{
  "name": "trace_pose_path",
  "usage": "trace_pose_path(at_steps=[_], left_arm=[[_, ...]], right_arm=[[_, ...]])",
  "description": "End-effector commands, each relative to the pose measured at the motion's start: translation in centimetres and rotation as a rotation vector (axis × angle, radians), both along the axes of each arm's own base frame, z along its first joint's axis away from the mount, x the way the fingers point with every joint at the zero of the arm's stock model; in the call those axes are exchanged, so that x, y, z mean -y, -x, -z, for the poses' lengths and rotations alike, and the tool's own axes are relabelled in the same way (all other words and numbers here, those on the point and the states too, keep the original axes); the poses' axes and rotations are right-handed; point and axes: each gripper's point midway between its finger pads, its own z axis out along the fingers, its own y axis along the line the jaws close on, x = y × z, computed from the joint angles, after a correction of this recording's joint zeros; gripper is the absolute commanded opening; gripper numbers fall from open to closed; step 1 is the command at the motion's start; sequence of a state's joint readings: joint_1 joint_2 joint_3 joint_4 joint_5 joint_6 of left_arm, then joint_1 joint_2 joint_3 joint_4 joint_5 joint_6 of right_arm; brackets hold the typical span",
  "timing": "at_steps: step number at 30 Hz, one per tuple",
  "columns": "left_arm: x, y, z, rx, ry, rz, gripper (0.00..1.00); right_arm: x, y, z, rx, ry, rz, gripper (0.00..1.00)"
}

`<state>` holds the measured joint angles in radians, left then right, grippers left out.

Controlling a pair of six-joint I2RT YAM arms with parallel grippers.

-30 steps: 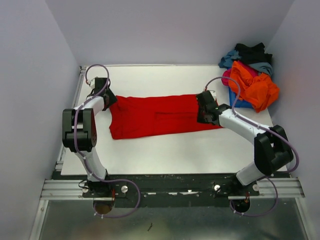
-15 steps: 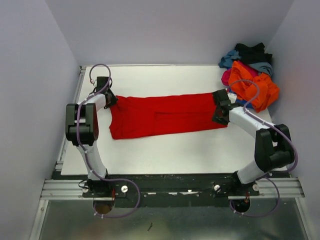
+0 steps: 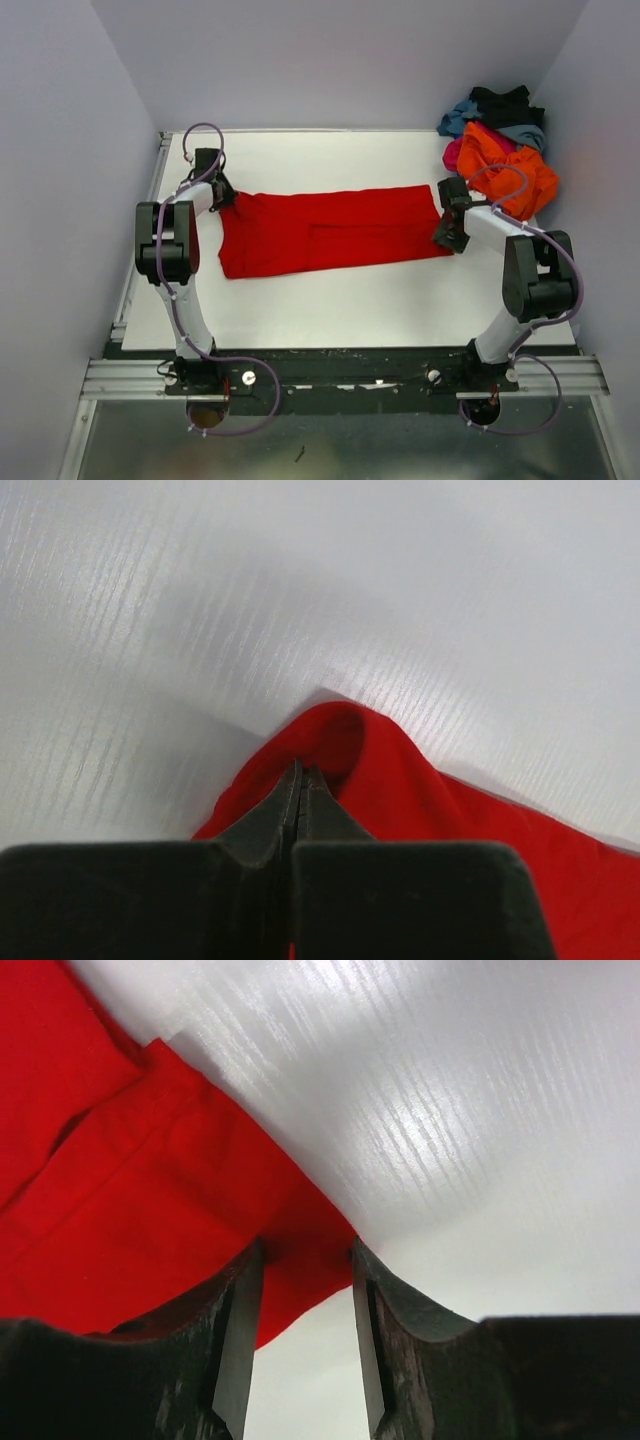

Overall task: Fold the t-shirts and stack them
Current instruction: Rotate the tshirt 90 degrees

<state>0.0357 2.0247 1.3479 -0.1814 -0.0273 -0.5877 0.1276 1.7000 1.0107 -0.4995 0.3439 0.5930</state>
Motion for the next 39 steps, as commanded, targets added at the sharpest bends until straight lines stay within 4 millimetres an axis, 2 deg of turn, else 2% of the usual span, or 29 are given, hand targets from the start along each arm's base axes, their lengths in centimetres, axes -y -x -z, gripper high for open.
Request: trace_pose_path(at_steps=[1,2,4,5,6,8,12,18,20,24,29,32,35,36,37,38,39], left_arm=[[0.0,-0.2,0.1,-0.011,0.009,0.022,0.00],[0.1,-0.1,0.1,-0.014,0.012,0.021,0.03],[-0.1,0.4,-0.6,-0.004,0.007,0.013,0.32],[-0.5,0.7,-1.0,0.006,-0.008,-0.001,0.41],[-0.8,0.9,-1.3,0.016,-0.022,-0.014,0.47],[-1.5,1.2,-2.1,0.037,-0.034,-0.037,0.54],[-1.7,1.9,-2.7,0.048,-0.035,-0.045,0.63],[-1.2,3.3,-0.6,0.005,-0.007,-0.041,0.63],[-1.7,3.8,-0.1,-0.025,-0.034,-0.058,0.66],[-2.7,3.9,-1.1,-0.001,-0.086,-0.077,0.80],[-3.4,3.7,-2.3,0.015,-0.122,-0.091,0.81],[-4.2,3.5,-4.7,0.070,-0.161,-0.118,0.81],[-4.2,3.2,-5.9,0.109,-0.150,-0.122,0.77],[-4.0,3.2,-5.5,0.105,-0.139,-0.120,0.69],[-3.9,3.3,-5.2,0.101,-0.130,-0.120,0.53],[-4.0,3.4,-4.7,0.089,-0.129,-0.126,0.44],[-4.2,3.7,-4.2,0.070,-0.131,-0.135,0.43]], right_arm=[[-0.4,0.2,0.1,-0.019,-0.030,-0.005,0.43],[-0.4,0.5,0.2,-0.021,-0.034,-0.007,0.39],[-0.4,0.9,0.3,-0.024,-0.038,-0.005,0.24],[-0.4,1.1,0.2,-0.021,-0.037,-0.004,0.14],[-0.3,1.3,0.3,-0.024,-0.036,-0.002,0.05],[-0.5,1.5,0.3,-0.021,-0.048,-0.008,0.01],[-1.2,1.6,0.2,-0.008,-0.085,-0.024,0.01],[-1.6,1.6,0.1,0.003,-0.107,-0.040,0.01],[-1.6,1.6,0.1,0.004,-0.111,-0.040,0.01],[-1.9,1.4,0.2,0.008,-0.121,-0.049,0.01],[-2.0,1.3,0.2,0.013,-0.127,-0.055,0.01],[-2.1,1.3,0.1,0.017,-0.130,-0.058,0.01],[-2.1,1.3,0.1,0.018,-0.133,-0.058,0.01],[-2.2,1.2,0.0,0.022,-0.134,-0.060,0.01],[-2.2,1.2,0.0,0.022,-0.134,-0.061,0.01],[-2.2,1.2,0.0,0.021,-0.138,-0.063,0.01],[-2.2,1.2,-0.1,0.025,-0.137,-0.063,0.01]])
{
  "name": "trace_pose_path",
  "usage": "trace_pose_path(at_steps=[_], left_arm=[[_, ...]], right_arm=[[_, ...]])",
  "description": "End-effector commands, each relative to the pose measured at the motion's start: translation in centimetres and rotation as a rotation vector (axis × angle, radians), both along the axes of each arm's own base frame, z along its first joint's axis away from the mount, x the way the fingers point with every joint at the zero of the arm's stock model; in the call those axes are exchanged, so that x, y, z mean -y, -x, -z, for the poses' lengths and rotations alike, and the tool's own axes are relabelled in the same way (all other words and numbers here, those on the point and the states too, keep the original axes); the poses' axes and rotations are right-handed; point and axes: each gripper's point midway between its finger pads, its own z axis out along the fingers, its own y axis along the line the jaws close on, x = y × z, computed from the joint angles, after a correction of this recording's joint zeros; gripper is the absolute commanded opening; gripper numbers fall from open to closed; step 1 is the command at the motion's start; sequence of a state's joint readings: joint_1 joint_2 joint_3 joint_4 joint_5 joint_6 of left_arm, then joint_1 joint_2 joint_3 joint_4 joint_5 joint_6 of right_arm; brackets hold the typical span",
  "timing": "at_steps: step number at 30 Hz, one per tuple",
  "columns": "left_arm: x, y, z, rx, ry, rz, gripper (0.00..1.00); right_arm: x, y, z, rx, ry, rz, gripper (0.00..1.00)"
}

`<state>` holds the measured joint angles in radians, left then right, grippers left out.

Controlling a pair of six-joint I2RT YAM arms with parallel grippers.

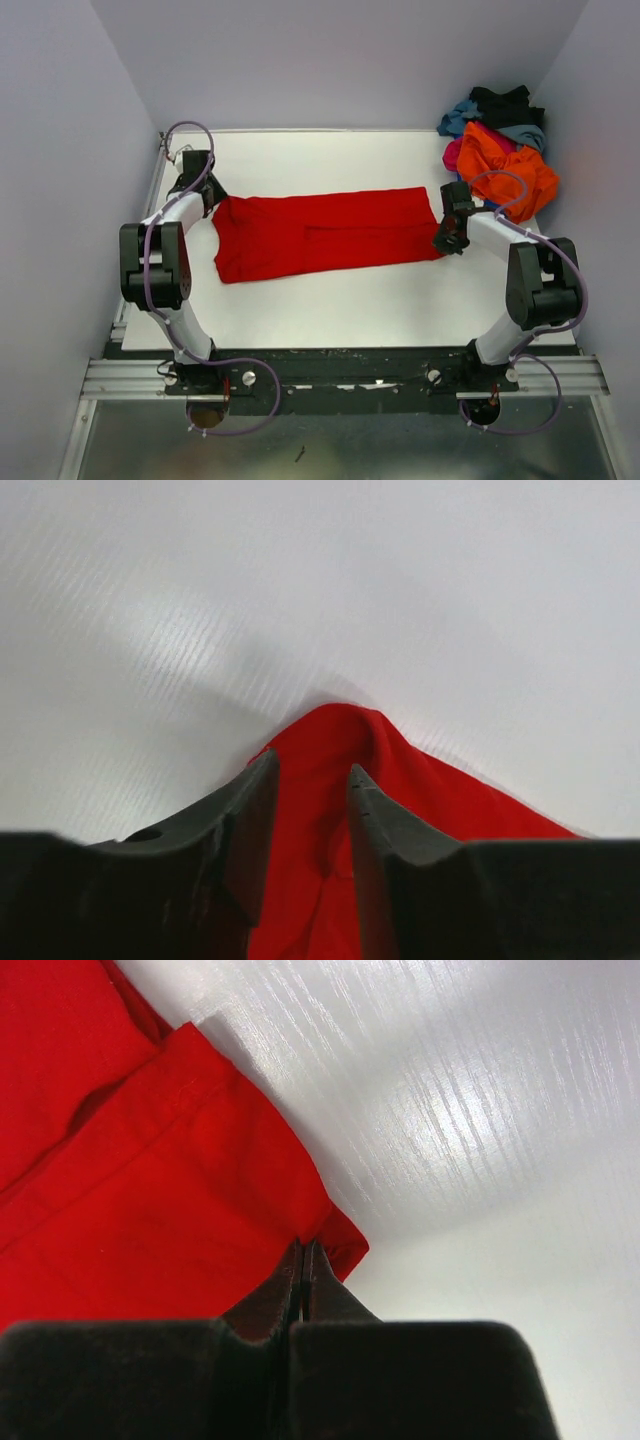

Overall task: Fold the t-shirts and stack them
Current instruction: Rotate the tshirt 90 degrees

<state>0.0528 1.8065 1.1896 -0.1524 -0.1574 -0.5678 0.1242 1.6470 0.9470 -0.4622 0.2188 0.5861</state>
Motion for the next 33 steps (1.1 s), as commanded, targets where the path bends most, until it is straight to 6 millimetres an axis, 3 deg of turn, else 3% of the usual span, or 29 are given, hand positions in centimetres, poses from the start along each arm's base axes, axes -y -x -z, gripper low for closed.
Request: trace_pose_path(at_steps=[1,3,5,13,17,23,29,33], left_arm=[[-1.2,0.9,0.9,-0.031,-0.020,-0.048,0.45],[-1.2,1.8,1.8,-0.061,-0.021,-0.054,0.64],[-1.3,2.7,2.7,-0.080,-0.022,-0.061,0.71],[-0.9,3.3,4.5,-0.146,0.001,-0.039,0.70],[-0.5,2.1,5.0,-0.173,0.025,-0.021,0.59],[0.7,0.1,5.9,-0.188,0.082,0.029,0.00],[1.9,-3.4,5.8,-0.168,0.130,0.087,0.00],[4.5,-7.1,5.6,-0.160,0.183,0.155,0.00]], right_arm=[[-0.3,0.1,-0.4,0.014,-0.025,-0.012,0.01],[-0.4,0.1,-0.3,0.016,-0.027,-0.015,0.01],[-0.5,0.1,-0.4,0.019,-0.030,-0.016,0.01],[-0.6,0.0,-0.5,0.024,-0.040,-0.019,0.01],[-0.7,0.1,-0.7,0.030,-0.045,-0.021,0.01],[-1.2,0.9,-0.9,0.031,-0.077,-0.025,0.01],[-2.5,2.8,-0.3,0.005,-0.155,-0.045,0.01],[-3.8,4.3,0.0,-0.033,-0.201,-0.072,0.01]])
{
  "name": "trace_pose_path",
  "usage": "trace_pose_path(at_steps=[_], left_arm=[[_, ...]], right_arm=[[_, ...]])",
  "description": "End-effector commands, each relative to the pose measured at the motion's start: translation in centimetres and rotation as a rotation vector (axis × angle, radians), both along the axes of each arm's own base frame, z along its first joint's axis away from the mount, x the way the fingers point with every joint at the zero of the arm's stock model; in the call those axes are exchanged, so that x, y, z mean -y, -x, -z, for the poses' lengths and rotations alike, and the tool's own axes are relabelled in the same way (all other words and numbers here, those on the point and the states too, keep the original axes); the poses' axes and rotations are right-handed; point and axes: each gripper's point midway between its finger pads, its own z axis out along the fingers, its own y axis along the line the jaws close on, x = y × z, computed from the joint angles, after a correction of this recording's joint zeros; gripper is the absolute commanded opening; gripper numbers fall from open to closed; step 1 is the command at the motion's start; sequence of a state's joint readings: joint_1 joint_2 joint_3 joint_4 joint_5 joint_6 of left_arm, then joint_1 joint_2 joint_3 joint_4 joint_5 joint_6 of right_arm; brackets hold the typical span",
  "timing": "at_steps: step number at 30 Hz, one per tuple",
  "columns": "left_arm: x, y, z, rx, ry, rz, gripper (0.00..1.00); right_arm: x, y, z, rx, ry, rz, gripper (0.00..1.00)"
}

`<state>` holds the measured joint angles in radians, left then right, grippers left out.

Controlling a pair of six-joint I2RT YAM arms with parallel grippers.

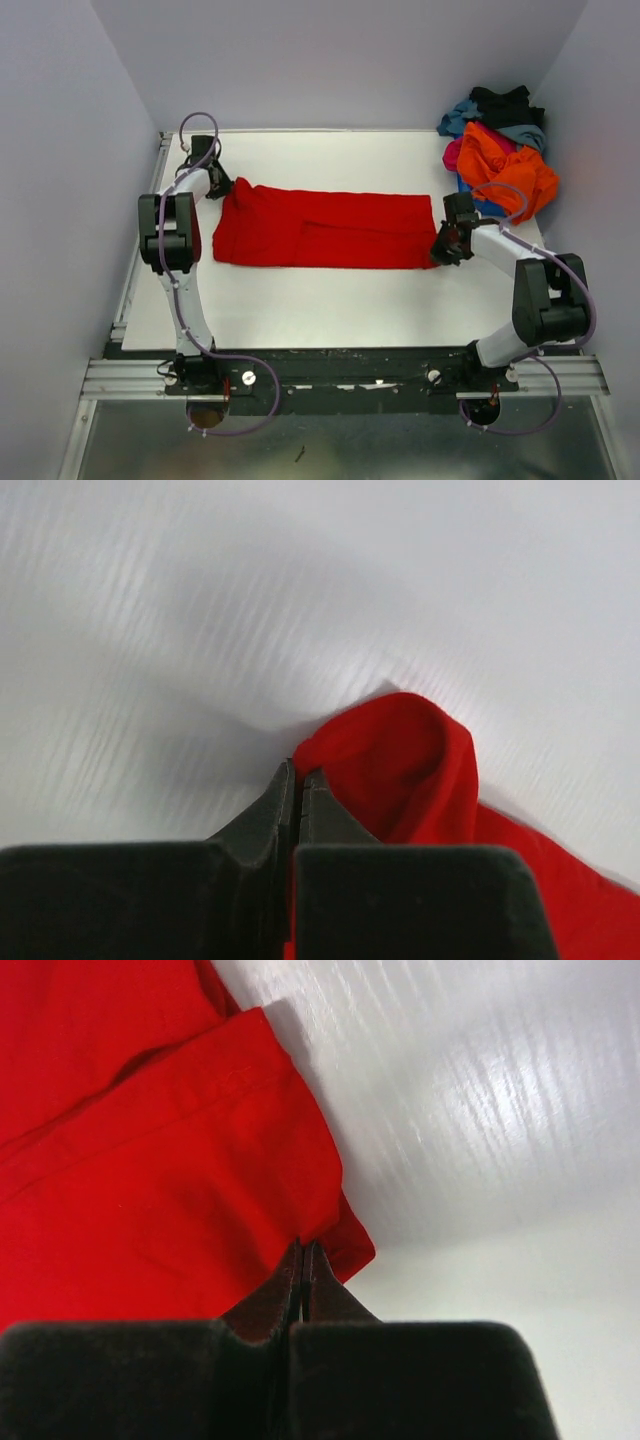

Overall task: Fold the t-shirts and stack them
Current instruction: Rotate the tshirt 90 degrees

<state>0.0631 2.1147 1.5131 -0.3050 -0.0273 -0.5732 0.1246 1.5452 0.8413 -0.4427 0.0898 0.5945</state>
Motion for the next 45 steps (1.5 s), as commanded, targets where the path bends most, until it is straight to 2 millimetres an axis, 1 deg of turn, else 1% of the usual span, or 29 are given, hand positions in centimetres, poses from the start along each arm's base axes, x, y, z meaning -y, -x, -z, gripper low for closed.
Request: trace_pose_path(at_steps=[1,2,3,4,6,7,10,13,15,18,19,20,21,22,25,27,29,31,34,39,41,42,44,45], left_arm=[[3.8,-3.3,0.7,-0.018,0.084,0.095,0.00],[4.5,-4.5,0.3,-0.006,0.087,0.111,0.00],[5.0,-5.2,0.3,-0.012,0.089,0.120,0.00],[7.0,-6.2,-0.2,0.003,0.088,0.159,0.00],[9.6,-7.4,0.3,0.001,0.087,0.203,0.00],[10.8,-8.3,0.0,0.018,0.090,0.220,0.00],[14.2,-9.8,0.1,0.040,0.136,0.262,0.00],[17.7,-10.3,0.6,0.065,0.213,0.300,0.00],[19.6,-10.3,0.6,0.086,0.232,0.318,0.00],[22.8,-10.6,0.7,0.122,0.252,0.359,0.00],[23.9,-10.6,0.9,0.126,0.257,0.371,0.00],[24.9,-10.7,0.7,0.138,0.264,0.390,0.00],[26.0,-10.8,0.8,0.146,0.271,0.404,0.00],[27.0,-10.9,0.5,0.161,0.278,0.416,0.00],[28.5,-11.4,0.1,0.204,0.304,0.417,0.00],[29.7,-11.7,-0.6,0.241,0.326,0.432,0.00],[30.8,-12.0,-1.5,0.275,0.335,0.452,0.00],[31.7,-12.4,-2.3,0.305,0.342,0.461,0.00],[32.0,-13.0,-2.8,0.338,0.360,0.449,0.00],[32.0,-14.8,-5.0,0.442,0.385,0.416,0.00],[31.9,-15.6,-5.9,0.487,0.409,0.387,0.00],[31.9,-16.0,-6.2,0.506,0.419,0.373,0.00],[31.8,-16.6,-6.7,0.535,0.432,0.352,0.00],[31.5,-16.9,-6.9,0.549,0.439,0.337,0.00]], right_arm=[[-2.2,2.1,0.1,-0.039,-0.082,-0.041,0.01],[-3.2,2.7,0.2,-0.053,-0.110,-0.064,0.01],[-3.8,3.2,0.2,-0.064,-0.113,-0.071,0.01],[-4.5,3.7,0.1,-0.074,-0.111,-0.081,0.01],[-6.4,4.8,0.2,-0.109,-0.120,-0.096,0.01],[-7.5,5.2,0.0,-0.124,-0.116,-0.111,0.01],[-10.5,7.4,0.3,-0.213,-0.112,-0.133,0.01],[-13.4,8.8,0.2,-0.252,-0.125,-0.162,0.01],[-16.1,9.8,0.0,-0.252,-0.157,-0.216,0.01],[-20.4,10.8,-0.7,-0.241,-0.196,-0.308,0.01],[-21.7,11.2,-0.9,-0.247,-0.193,-0.340,0.01],[-23.2,11.6,-1.2,-0.250,-0.194,-0.375,0.01],[-24.1,12.2,-1.3,-0.263,-0.184,-0.401,0.01],[-25.5,12.6,-1.6,-0.261,-0.187,-0.436,0.01],[-28.5,13.9,-2.2,-0.261,-0.201,-0.516,0.01],[-30.2,14.5,-2.8,-0.250,-0.216,-0.568,0.01],[-31.9,14.6,-3.6,-0.222,-0.255,-0.634,0.01],[-33.1,14.9,-4.3,-0.200,-0.288,-0.684,0.01],[-34.3,15.2,-5.3,-0.162,-0.346,-0.769,0.01],[-35.4,16.7,-6.8,-0.112,-0.443,-0.909,0.06],[-35.8,17.2,-6.7,-0.127,-0.459,-0.959,0.13],[-35.9,17.4,-6.7,-0.136,-0.455,-0.977,0.20],[-35.4,17.3,-7.2,-0.124,-0.430,-1.004,0.52],[-35.0,17.0,-7.4,-0.106,-0.407,-1.006,0.63]])
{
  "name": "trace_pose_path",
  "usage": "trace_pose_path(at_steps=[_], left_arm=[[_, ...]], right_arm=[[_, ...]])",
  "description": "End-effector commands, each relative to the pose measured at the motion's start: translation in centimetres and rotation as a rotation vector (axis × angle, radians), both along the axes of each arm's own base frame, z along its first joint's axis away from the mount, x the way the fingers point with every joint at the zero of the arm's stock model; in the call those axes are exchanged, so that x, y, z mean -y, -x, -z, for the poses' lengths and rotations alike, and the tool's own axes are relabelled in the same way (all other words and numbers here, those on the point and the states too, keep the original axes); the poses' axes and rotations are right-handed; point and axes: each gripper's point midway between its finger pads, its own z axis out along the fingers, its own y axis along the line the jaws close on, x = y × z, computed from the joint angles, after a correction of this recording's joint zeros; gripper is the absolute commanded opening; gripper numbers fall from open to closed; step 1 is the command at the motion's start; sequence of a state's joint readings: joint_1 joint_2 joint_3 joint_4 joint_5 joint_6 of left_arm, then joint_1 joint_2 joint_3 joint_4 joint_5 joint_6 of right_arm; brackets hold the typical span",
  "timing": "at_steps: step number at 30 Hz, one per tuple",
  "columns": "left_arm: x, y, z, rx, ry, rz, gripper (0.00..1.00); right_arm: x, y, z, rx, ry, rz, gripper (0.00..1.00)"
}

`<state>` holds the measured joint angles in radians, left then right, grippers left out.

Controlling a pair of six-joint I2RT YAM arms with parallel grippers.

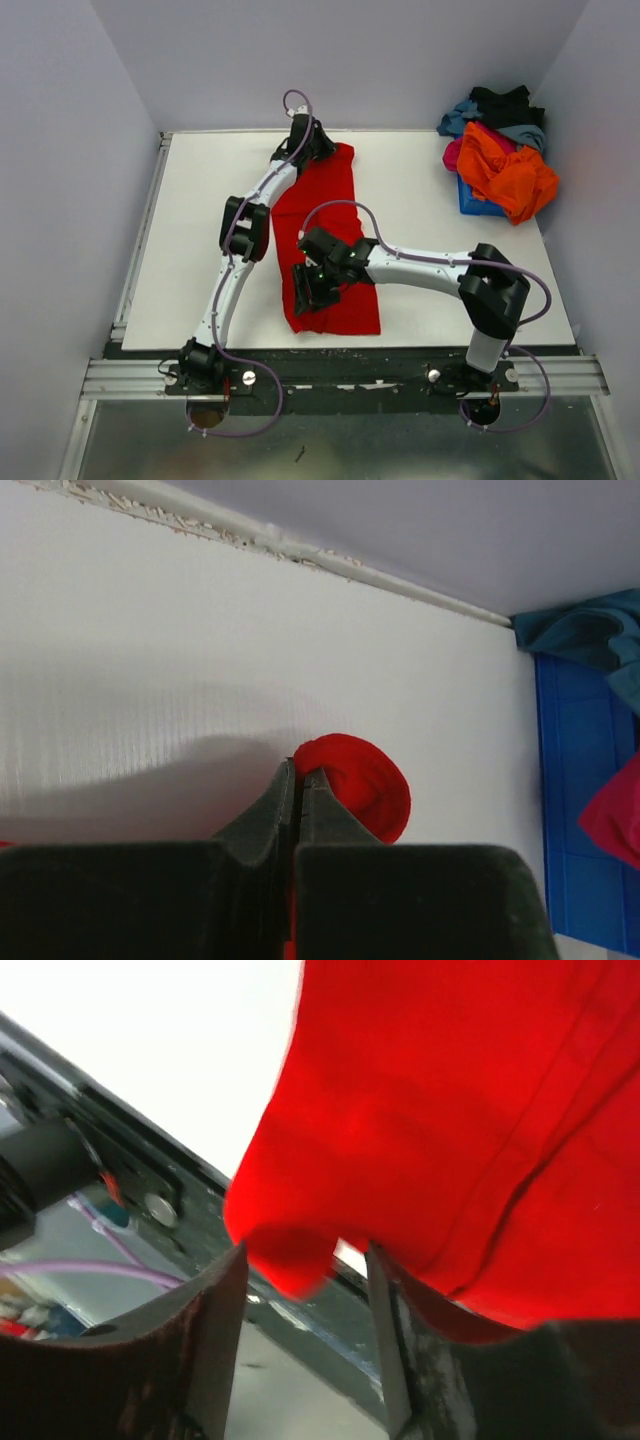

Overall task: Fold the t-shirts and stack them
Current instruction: Rotate the tshirt 90 degrees, then grab the bottom of the folded rectangular tshirt with both arms

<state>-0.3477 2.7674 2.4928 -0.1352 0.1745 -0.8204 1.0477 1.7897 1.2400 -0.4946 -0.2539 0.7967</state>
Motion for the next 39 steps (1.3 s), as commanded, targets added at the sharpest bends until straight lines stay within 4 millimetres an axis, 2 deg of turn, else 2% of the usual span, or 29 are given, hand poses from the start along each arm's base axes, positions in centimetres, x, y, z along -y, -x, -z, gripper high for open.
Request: trace_pose_path(at_steps=[1,3,6,11,12,13,15,16,19,24,25,29,32,33,34,35,38,39], left_arm=[[-0.7,-2.5,-2.2,0.093,0.097,-0.085,0.00],[-0.9,-3.1,-2.4,0.115,0.129,-0.096,0.00],[-0.3,-3.3,-2.5,0.138,0.174,-0.085,0.00],[0.5,-3.4,-1.4,0.131,0.246,-0.085,0.00],[0.4,-3.4,-1.2,0.130,0.240,-0.085,0.12],[0.3,-3.4,-1.1,0.127,0.229,-0.086,0.31],[-0.1,-3.3,-1.7,0.141,0.200,-0.075,0.55],[-0.5,-3.2,-2.5,0.152,0.181,-0.078,0.64],[-2.4,-3.5,-4.8,0.191,0.123,-0.100,0.71],[-6.5,-4.7,-9.3,0.263,0.078,-0.126,0.75],[-7.1,-4.7,-9.5,0.264,0.079,-0.128,0.77],[-7.8,-4.0,-12.4,0.307,0.083,-0.065,0.77],[-8.2,-2.0,-14.0,0.281,0.058,0.006,0.74],[-8.6,-1.0,-13.9,0.248,0.038,0.012,0.75],[-9.2,0.6,-13.5,0.202,0.016,0.020,0.75],[-10.3,2.5,-11.0,0.114,-0.011,0.014,0.76],[-13.6,9.1,-8.7,-0.036,-0.043,-0.038,0.76],[-14.6,10.8,-9.7,-0.046,-0.060,-0.072,0.76]], right_arm=[[0.1,0.2,-2.3,0.077,-0.037,-0.104,0.69],[1.1,-0.7,-3.3,0.139,-0.030,-0.086,0.74],[1.9,-1.9,-4.7,0.165,-0.059,-0.076,0.74],[3.9,-4.3,-7.3,0.253,-0.088,-0.045,0.75],[4.7,-5.1,-7.6,0.268,-0.091,-0.021,0.75],[5.5,-5.6,-7.5,0.267,-0.088,0.002,0.75],[7.1,-6.7,-7.3,0.262,-0.090,0.042,0.75],[7.8,-7.1,-7.1,0.261,-0.087,0.059,0.75],[10.1,-8.4,-6.6,0.285,-0.055,0.112,0.75],[13.2,-9.6,-5.1,0.303,0.023,0.183,0.75],[13.7,-9.7,-4.9,0.305,0.029,0.194,0.75],[14.9,-10.2,-4.1,0.309,0.046,0.218,0.74],[15.7,-10.1,-3.3,0.299,0.062,0.218,0.72],[15.9,-9.8,-3.0,0.290,0.062,0.216,0.70],[16.0,-9.5,-2.6,0.286,0.061,0.214,0.70],[16.3,-9.2,-2.2,0.278,0.064,0.214,0.69],[16.9,-8.1,-1.3,0.247,0.059,0.210,0.64],[17.1,-7.6,-1.0,0.230,0.057,0.208,0.62]])
